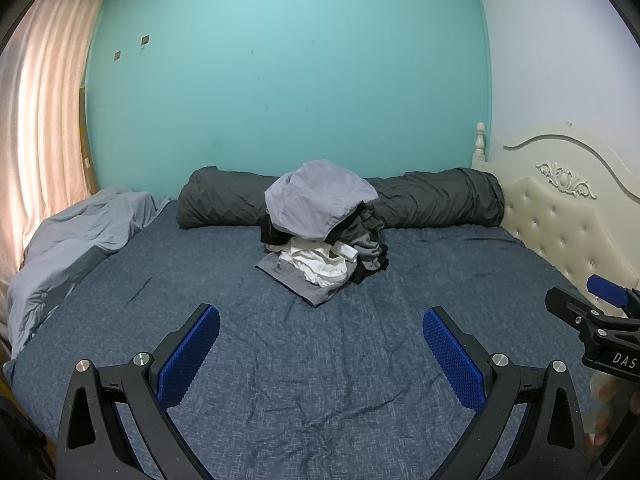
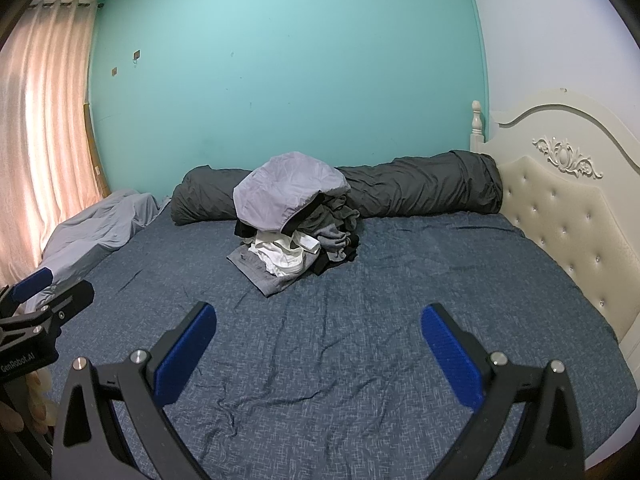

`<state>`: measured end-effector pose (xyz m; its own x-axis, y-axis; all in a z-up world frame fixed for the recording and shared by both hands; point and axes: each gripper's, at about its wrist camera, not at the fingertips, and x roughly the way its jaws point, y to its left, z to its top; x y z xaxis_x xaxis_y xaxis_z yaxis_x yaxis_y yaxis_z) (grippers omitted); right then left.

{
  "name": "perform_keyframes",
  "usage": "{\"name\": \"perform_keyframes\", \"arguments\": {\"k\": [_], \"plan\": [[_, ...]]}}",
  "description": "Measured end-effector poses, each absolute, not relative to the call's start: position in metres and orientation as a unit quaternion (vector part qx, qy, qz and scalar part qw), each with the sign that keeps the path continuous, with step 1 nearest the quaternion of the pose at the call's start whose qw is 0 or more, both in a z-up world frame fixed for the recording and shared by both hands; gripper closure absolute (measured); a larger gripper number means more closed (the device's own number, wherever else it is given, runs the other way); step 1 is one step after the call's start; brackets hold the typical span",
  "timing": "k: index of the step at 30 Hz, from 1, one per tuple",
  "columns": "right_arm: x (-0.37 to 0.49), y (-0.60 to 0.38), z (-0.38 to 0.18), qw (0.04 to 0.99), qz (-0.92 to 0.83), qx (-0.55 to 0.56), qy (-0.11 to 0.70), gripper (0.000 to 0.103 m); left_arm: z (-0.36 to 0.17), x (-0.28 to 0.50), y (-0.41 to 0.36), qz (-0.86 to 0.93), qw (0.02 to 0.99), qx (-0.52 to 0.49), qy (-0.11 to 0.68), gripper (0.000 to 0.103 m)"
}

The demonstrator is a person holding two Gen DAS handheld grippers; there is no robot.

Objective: Fold clothes

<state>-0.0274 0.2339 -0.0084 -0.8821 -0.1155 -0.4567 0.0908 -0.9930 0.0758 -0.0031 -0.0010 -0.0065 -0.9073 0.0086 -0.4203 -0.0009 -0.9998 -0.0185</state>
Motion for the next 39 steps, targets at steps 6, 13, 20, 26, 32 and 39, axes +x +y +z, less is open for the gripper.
{"name": "perform_keyframes", "arguments": {"k": [6,13,20,26,32,39], "plan": [[-0.033,0.235,-0.015,0.053,-0.969,0.241,-0.024,0.000,-0.014,-0.011,-0.003,0.975,0.000,-0.222,-0.013,0.000],[-0.049,0.230,-0.026,0.054,-0.966,0.251,-0.014,0.000,-0.029,-0.033,-0.008,0.972,-0.005,-0.233,-0.020,0.000],[-0.081,0.219,-0.040,0.053,-0.962,0.267,-0.005,0.000,-0.048,-0.065,-0.019,0.968,-0.003,-0.247,-0.032,0.000],[-0.116,0.210,-0.054,0.052,-0.960,0.277,0.001,0.000,-0.066,-0.098,-0.030,0.966,-0.004,-0.257,-0.036,0.000],[-0.157,0.202,-0.067,0.048,-0.961,0.272,0.012,0.000,-0.086,-0.138,-0.052,0.962,-0.017,-0.266,-0.058,0.000],[-0.219,0.195,-0.093,0.058,-0.960,0.273,0.020,0.000,-0.121,-0.188,-0.079,0.955,-0.031,-0.278,-0.098,0.000]]}}
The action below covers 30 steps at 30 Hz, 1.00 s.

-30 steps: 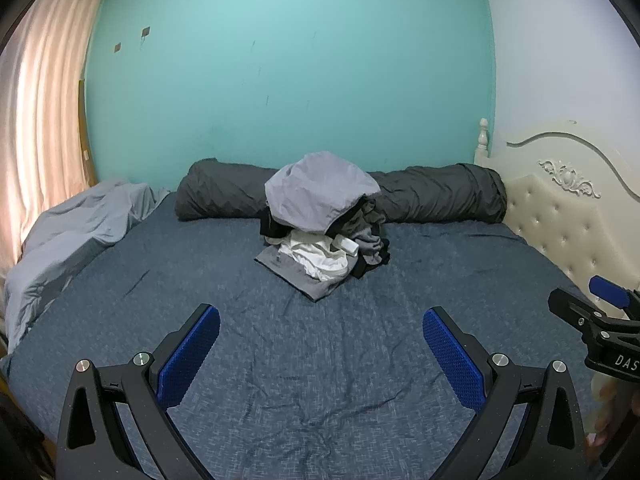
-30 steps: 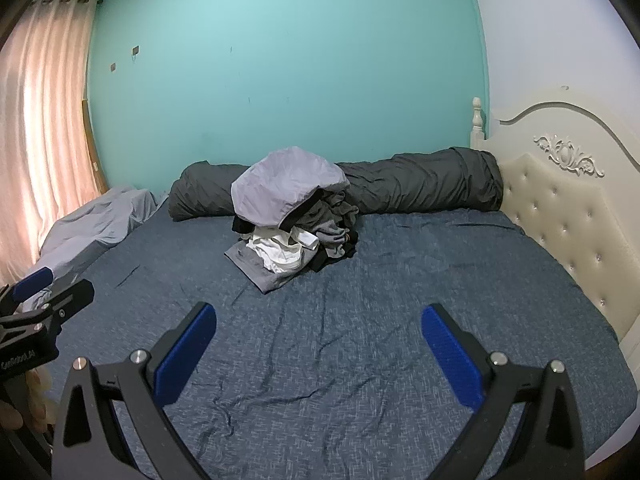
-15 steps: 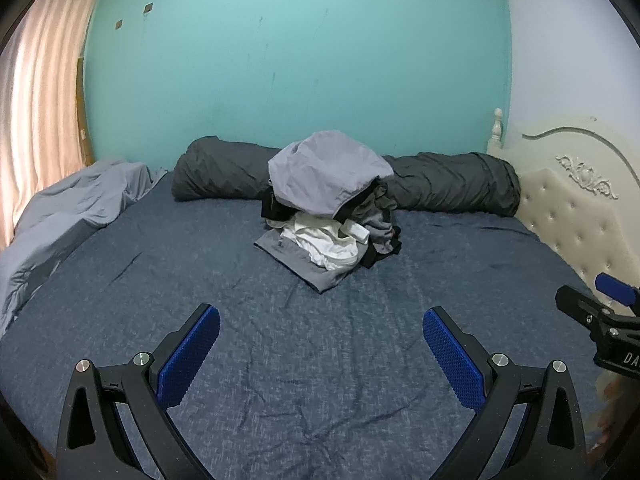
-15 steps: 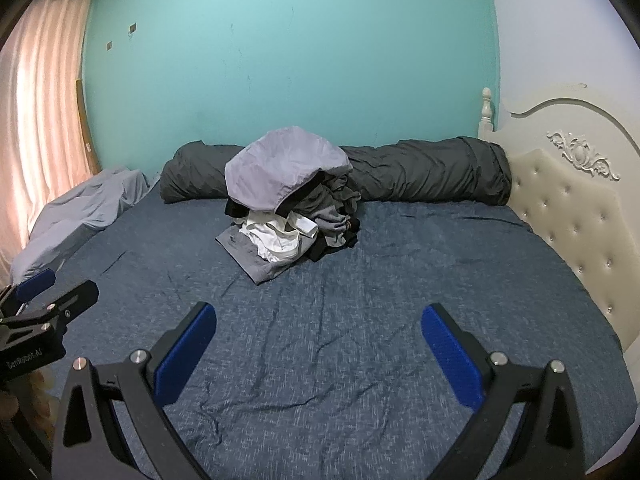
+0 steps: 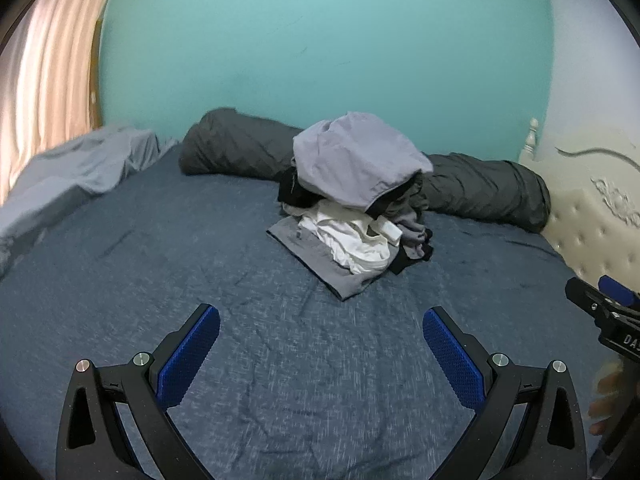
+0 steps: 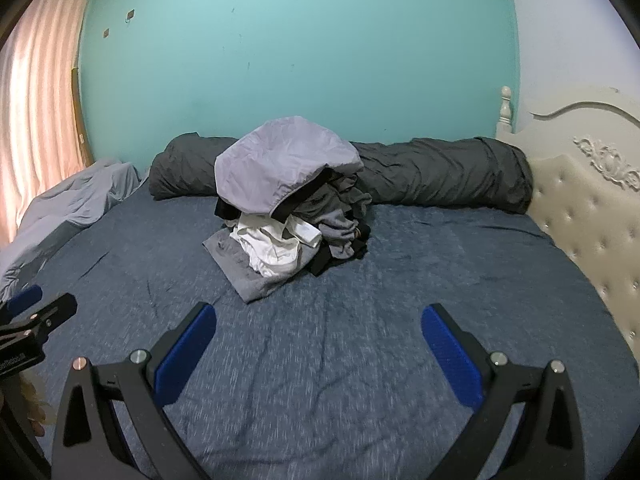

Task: Fold clothes
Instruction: 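Reach the right tool into the pile and grasp the lavender garment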

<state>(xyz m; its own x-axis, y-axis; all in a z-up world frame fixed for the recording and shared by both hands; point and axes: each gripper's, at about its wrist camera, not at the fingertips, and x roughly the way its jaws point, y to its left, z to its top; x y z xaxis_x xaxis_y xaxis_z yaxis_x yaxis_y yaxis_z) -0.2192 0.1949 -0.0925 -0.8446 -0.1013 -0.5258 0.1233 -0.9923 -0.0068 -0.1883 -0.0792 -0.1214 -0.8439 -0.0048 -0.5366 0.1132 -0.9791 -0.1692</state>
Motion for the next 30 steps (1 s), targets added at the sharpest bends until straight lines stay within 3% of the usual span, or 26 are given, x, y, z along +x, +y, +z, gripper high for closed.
{"name": "perform_keyframes", "arguments": {"k": [15,18,30], "plan": [[-0.373,0.161,-0.165,0.081,-0.938,0.332,0.055,0.000,-0.224,-0.268,-0.124,-0.935,0.048,0.319,0.149,0.000],[-0.406,0.152,-0.174,0.088,-0.936,0.338,0.051,0.009,-0.239,-0.276,-0.137,-0.932,0.057,0.321,0.162,0.000],[-0.535,0.116,-0.212,0.130,-0.928,0.349,-0.016,0.009,-0.284,-0.300,-0.173,-0.921,0.070,0.339,0.180,0.000]]}}
